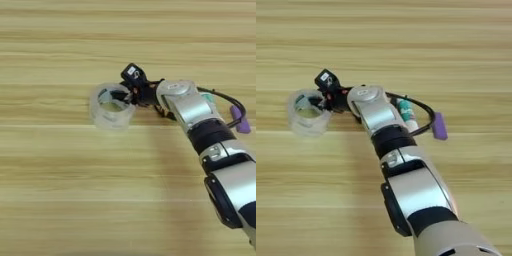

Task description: Move the objects on the table

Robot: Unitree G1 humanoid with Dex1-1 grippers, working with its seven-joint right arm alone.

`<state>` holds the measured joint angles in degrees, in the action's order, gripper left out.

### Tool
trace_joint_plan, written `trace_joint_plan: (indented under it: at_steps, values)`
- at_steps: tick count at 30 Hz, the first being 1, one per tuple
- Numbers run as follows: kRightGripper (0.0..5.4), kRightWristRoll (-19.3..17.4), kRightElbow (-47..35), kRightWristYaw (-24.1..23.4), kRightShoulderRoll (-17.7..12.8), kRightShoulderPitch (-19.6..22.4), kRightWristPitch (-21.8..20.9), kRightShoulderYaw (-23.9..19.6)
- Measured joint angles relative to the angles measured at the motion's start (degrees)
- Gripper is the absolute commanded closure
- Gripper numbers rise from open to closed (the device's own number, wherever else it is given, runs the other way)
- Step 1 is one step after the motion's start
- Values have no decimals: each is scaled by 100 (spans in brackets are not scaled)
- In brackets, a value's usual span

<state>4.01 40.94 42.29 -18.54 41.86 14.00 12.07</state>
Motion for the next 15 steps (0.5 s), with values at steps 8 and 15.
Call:
trace_joint_plan:
  at_steps: [8,15]
  values:
    - [383,-1,156,1,-137,9,-108,-135]
    - [383,-1,234,1,-146,20,-207,-152]
